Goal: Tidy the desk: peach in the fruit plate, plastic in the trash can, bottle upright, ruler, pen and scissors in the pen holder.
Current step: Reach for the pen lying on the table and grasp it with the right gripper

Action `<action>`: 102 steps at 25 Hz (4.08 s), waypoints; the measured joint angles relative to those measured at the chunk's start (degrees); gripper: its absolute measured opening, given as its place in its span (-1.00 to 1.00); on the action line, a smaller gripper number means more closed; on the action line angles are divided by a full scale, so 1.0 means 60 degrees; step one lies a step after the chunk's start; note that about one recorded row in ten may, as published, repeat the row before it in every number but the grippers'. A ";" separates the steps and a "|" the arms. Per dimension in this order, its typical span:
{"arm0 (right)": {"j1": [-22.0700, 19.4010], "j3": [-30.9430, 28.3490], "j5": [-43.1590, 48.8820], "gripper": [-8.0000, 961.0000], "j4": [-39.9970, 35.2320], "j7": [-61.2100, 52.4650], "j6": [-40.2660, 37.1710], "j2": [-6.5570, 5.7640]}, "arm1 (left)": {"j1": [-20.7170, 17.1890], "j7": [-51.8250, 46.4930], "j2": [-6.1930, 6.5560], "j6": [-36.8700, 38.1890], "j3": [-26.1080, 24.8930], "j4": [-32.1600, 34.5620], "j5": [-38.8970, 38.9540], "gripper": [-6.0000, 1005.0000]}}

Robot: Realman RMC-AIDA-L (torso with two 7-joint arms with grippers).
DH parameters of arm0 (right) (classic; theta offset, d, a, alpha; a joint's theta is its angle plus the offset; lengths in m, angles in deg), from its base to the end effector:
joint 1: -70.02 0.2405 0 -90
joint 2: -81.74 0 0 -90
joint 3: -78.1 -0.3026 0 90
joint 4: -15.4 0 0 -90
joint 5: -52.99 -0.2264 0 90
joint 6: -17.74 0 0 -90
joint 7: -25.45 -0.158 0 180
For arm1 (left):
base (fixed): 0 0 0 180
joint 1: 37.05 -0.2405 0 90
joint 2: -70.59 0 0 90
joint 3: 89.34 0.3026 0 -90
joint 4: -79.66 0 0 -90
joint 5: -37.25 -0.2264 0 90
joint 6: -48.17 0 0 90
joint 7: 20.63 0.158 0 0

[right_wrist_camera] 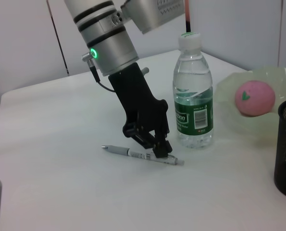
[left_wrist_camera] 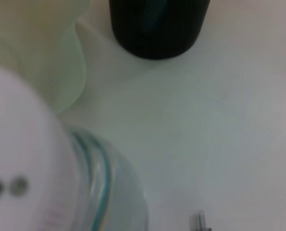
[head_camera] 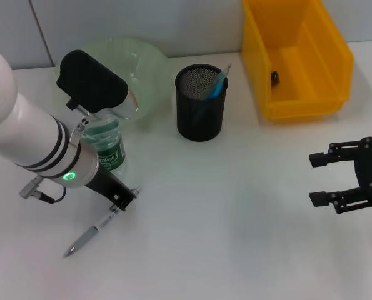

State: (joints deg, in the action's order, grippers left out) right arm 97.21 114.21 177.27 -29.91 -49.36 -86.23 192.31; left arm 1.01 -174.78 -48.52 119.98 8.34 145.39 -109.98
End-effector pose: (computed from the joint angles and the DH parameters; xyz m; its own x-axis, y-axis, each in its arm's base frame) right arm 0.3421 0.3392 0.0515 0.9208 -0.2416 -0.3062 -0.2976 -0.9426 -0.1512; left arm -0.2090 0.4010 -0.1115 0.7628 0.5917 -0.2610 0.4490 -0.7750 -0.4447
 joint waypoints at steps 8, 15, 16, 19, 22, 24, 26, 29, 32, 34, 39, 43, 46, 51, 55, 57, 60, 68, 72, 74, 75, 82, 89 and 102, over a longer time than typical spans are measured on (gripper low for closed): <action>-0.0006 -0.0006 0.0000 0.63 -0.0034 -0.0008 0.0000 0.0000 | -0.0061 0.0035 0.0004 0.0176 0.0035 0.0231 0.0003 -0.92; -0.0006 0.0021 0.0000 0.63 -0.0036 -0.0028 0.0000 0.0000 | -0.0135 -0.0164 0.0006 0.0182 0.0076 0.0447 -0.0057 -0.95; -0.0006 0.0028 0.0000 0.63 -0.0036 -0.0028 0.0000 0.0000 | -0.0172 -0.0247 0.0014 0.0174 0.0084 0.0534 -0.0117 -0.93; -0.0007 0.0044 -0.0001 0.63 -0.0035 -0.0028 0.0000 0.0000 | -0.0191 -0.0257 0.0031 0.0188 0.0089 0.0546 -0.0150 -0.83; -0.0006 0.0051 0.0000 0.63 -0.0036 -0.0028 0.0000 0.0000 | -0.0192 -0.0257 0.0031 0.0192 0.0091 0.0511 -0.0227 -0.62; -0.0006 0.0054 0.0000 0.63 -0.0035 -0.0029 0.0001 0.0000 | -0.0193 -0.0268 0.0028 0.0192 0.0093 0.0504 -0.0305 -0.46; -0.0006 0.0065 0.0000 0.63 -0.0036 -0.0035 0.0000 -0.0001 | -0.0190 -0.0268 0.0026 0.0192 0.0095 0.0484 -0.0340 -0.28; -0.0006 0.0063 -0.0001 0.63 -0.0036 -0.0040 0.0000 0.0000 | -0.0135 -0.0225 0.0014 0.0191 0.0096 0.0367 -0.0358 -0.10; -0.0005 0.0065 -0.0001 0.63 -0.0036 -0.0051 0.0000 0.0001 | -0.0096 -0.0204 0.0006 0.0211 0.0096 0.0278 -0.0362 -0.11; -0.0004 0.0070 -0.0002 0.63 -0.0036 -0.0059 0.0000 0.0001 | -0.0083 -0.0203 0.0004 0.0256 0.0096 0.0254 -0.0364 -0.11; 0.0009 0.0074 -0.0002 0.63 -0.0064 -0.0087 0.0000 0.0007 | -0.0067 -0.0189 0.0002 0.0302 0.0113 0.0251 -0.0364 -0.11; 0.0009 0.0075 -0.0002 0.63 -0.0076 -0.0099 0.0000 0.0011 | -0.0046 -0.0181 0.0002 0.0323 0.0180 0.0193 -0.0364 -0.11; 0.0009 0.0080 -0.0002 0.63 -0.0079 -0.0101 0.0000 0.0013 | -0.0014 -0.0180 -0.0002 0.0332 0.0282 0.0151 -0.0364 -0.12; 0.0009 0.0089 -0.0002 0.63 -0.0080 -0.0101 0.0000 0.0015 | -0.0001 -0.0208 -0.0011 0.0335 0.0375 0.0147 -0.0363 -0.12; 0.0009 0.0088 -0.0002 0.63 -0.0080 -0.0101 0.0000 0.0014 | -0.0001 -0.0215 -0.0011 0.0336 0.0364 0.0148 -0.0359 -0.13; -0.0002 0.0089 -0.0001 0.63 -0.0079 -0.0101 0.0000 0.0015 | -0.0001 -0.0194 -0.0012 0.0330 0.0349 0.0148 -0.0361 -0.13; -0.0004 0.0089 0.0000 0.63 -0.0080 -0.0101 0.0000 0.0015 | -0.0001 -0.0189 -0.0012 0.0326 0.0344 0.0148 -0.0361 -0.13; -0.0006 0.0089 0.0010 0.63 -0.0079 -0.0100 0.0000 0.0014 | -0.0002 -0.0150 -0.0012 0.0286 0.0330 0.0141 -0.0361 -0.15; -0.0006 0.0089 0.0014 0.63 -0.0080 -0.0100 0.0000 0.0014 | -0.0002 -0.0149 -0.0012 0.0284 0.0354 0.0132 -0.0359 -0.15; -0.0006 0.0089 0.0017 0.63 -0.0079 -0.0100 0.0000 0.0015 | -0.0001 -0.0136 -0.0012 0.0280 0.0367 0.0043 -0.0337 -0.15; -0.0006 0.0088 0.0025 0.63 -0.0080 -0.0100 0.0000 0.0015 | -0.0001 -0.0136 -0.0012 0.0280 0.0367 0.0043 -0.0337 -0.16; -0.0005 0.0089 0.0102 0.63 -0.0079 -0.0099 0.0000 0.0020 | 0.0027 -0.0120 -0.0012 0.0267 0.0366 -0.0025 -0.0330 -0.17; -0.0005 0.0088 0.0103 0.63 -0.0079 -0.0099 0.0000 0.0033 | 0.0199 0.0101 -0.0012 0.0245 0.0375 -0.0276 -0.0344 -0.18; -0.0034 0.0070 0.0117 0.63 -0.0079 -0.0106 -0.0016 0.0044 | 0.0290 0.0332 -0.0011 0.0420 0.0369 -0.0149 -0.0297 -0.68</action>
State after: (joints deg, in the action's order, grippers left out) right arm 97.01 114.63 177.97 -30.39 -49.99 -86.33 192.57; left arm 2.75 -172.79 -48.59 122.50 10.55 144.50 -111.76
